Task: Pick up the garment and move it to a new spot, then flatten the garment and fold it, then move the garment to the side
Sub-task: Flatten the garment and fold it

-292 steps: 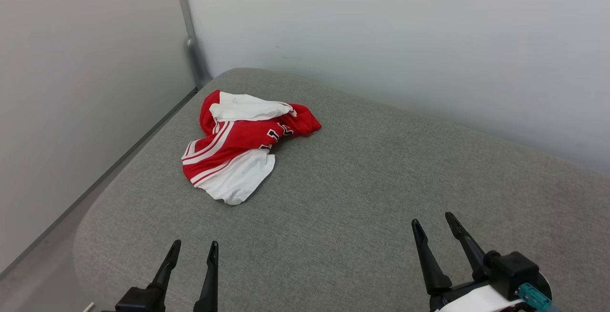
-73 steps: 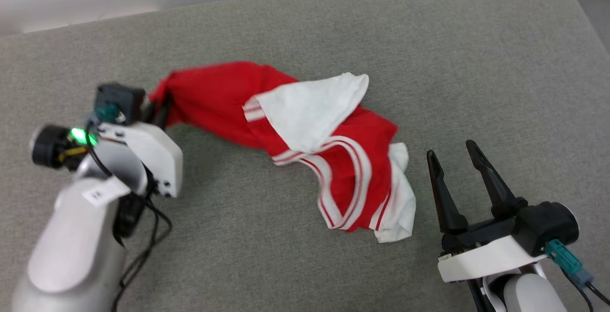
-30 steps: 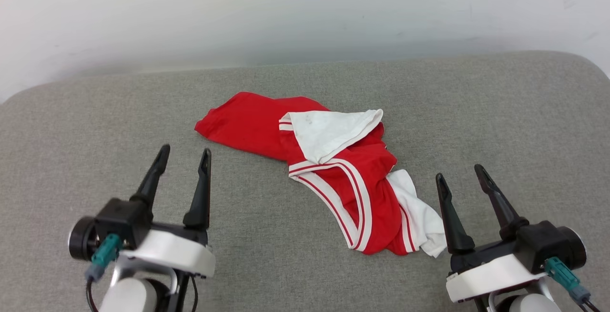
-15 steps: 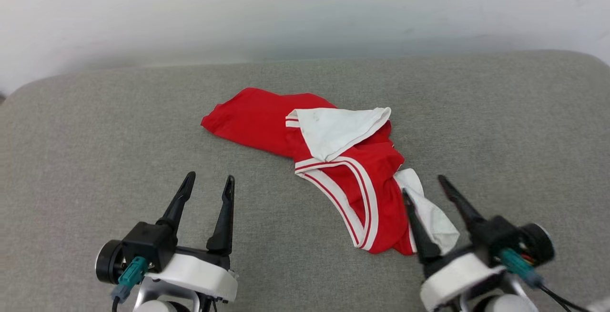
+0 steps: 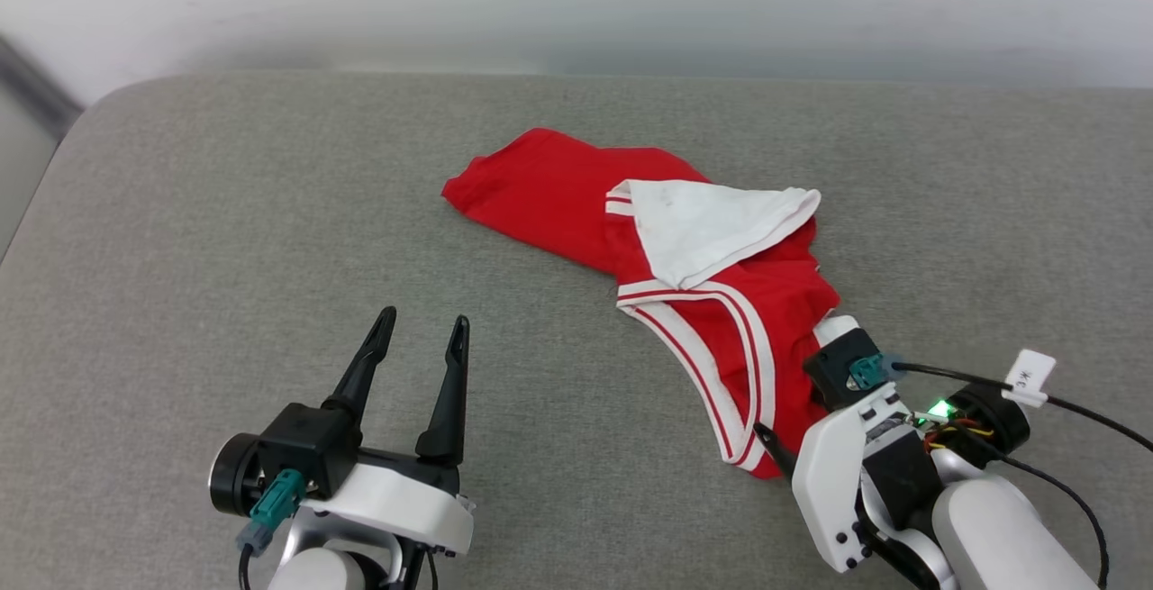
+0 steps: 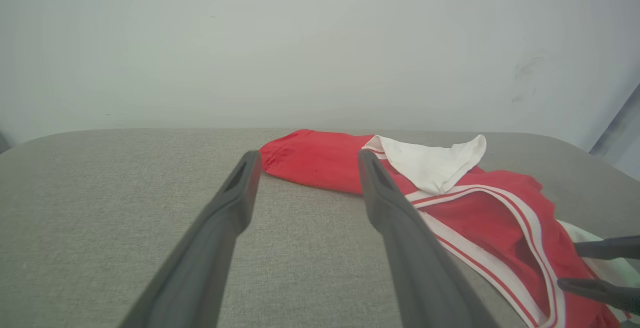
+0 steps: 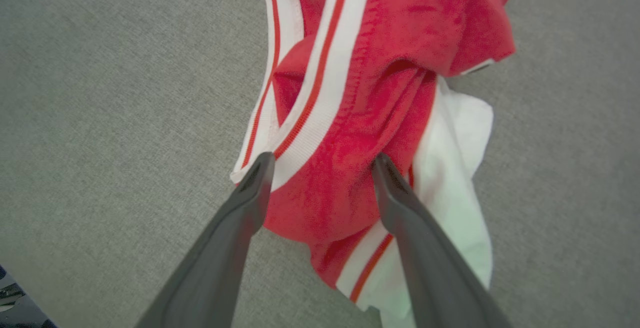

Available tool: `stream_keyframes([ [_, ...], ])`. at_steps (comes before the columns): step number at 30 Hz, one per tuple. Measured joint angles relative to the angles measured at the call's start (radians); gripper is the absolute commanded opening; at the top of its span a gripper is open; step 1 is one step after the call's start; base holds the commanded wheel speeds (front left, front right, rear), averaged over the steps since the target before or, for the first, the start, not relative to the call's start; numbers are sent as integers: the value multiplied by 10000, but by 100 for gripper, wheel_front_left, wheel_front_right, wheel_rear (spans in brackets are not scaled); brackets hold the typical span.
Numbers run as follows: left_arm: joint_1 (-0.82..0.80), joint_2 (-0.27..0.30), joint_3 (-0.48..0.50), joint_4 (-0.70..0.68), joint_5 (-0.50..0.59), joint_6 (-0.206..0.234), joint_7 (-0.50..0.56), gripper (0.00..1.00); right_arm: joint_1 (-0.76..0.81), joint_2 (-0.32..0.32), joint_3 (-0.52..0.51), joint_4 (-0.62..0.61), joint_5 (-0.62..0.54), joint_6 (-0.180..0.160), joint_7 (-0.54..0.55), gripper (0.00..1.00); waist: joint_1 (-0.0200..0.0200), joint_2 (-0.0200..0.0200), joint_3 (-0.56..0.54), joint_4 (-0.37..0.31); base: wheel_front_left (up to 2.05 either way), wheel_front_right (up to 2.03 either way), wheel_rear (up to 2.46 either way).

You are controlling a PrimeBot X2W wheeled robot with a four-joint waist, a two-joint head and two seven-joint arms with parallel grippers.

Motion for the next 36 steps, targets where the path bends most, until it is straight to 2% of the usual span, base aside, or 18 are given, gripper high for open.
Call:
stream_keyframes([
  [4, -158, -52, -52, 100, 31, -25, -44, 100, -386, -207, 360, 642, 562, 0, 606, 100, 1, 0, 144, 298, 0, 0, 0],
  [11, -239, -100, -107, 198, 86, -35, -82, 100, -832, -721, 1312, 1779, 1145, -4, 1045, 100, 0, 0, 315, 756, 0, 0, 0],
  [12, -240, -104, -113, 207, 86, -35, -86, 100, -897, -786, 1440, 1904, 1285, -8, 1089, 83, 0, 0, 330, 800, 0, 0, 0],
  [13, -240, -104, -111, 215, 86, -33, -88, 100, -982, -853, 1588, 1988, 1411, -19, 1131, 21, 0, 0, 336, 832, 0, 0, 0],
  [14, -239, -104, -107, 217, 84, -21, -88, 100, -1039, -936, 1783, 2023, 1521, -21, 1133, 0, 0, 0, 331, 853, 0, 0, 0],
  [19, -213, -94, -59, 259, 52, 23, -121, 100, -1089, -1267, 2589, 1967, 2052, -19, 982, 0, 0, 0, 186, 766, 0, 0, 0],
  [26, -25, -40, -50, 286, -96, 50, -71, 100, -128, -2458, 3588, 428, 2922, -13, 1225, 0, 0, 0, -165, 256, 0, 0, 0],
  [31, 12, -27, -48, 199, -117, 111, -58, 100, 641, -3266, 3651, -510, 3041, 0, 1310, 0, 0, 0, -383, -130, 0, 0, 0],
  [34, 44, 23, -35, 155, -121, 157, -29, 100, 985, -3321, 3526, -800, 3037, 0, 1218, 0, 0, 0, -443, -300, 0, 0, 0],
  [35, 53, 36, -40, 150, -121, 159, -8, 100, 1050, -3333, 3467, -838, 2940, 0, 1089, 9, 0, 0, -449, -339, 0, 0, 0],
  [36, 59, 46, -40, 144, -121, 167, 4, 100, 1059, -3329, 3409, -874, 2754, 4, 905, 86, 0, 0, -451, -371, 0, 0, 0],
])
